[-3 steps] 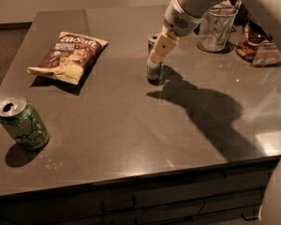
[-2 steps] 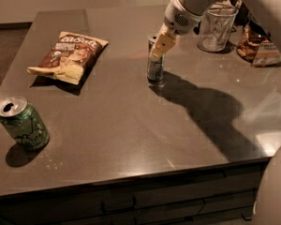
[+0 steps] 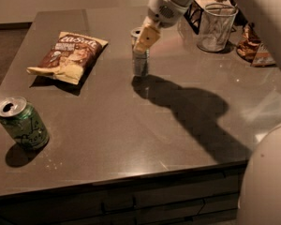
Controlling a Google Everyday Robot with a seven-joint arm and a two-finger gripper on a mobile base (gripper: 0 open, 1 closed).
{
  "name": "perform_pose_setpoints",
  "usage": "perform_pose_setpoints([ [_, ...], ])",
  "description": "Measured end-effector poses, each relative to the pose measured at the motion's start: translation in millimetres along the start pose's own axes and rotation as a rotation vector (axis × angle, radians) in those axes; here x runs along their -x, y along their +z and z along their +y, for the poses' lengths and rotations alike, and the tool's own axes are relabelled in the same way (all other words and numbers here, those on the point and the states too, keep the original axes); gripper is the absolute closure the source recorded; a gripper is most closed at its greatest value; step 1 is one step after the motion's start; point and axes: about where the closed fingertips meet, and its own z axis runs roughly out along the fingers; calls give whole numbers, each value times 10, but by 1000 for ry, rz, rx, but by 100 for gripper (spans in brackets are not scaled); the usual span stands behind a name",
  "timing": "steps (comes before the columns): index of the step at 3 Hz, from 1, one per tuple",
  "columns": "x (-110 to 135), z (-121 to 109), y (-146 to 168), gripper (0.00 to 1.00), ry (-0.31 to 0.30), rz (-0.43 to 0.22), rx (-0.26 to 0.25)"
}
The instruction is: Move redbull can near brown chip bag
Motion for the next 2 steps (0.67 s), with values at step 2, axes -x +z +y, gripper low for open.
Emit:
perform_pose_setpoints([
  [2,502,55,270,100,-56,-10,52],
])
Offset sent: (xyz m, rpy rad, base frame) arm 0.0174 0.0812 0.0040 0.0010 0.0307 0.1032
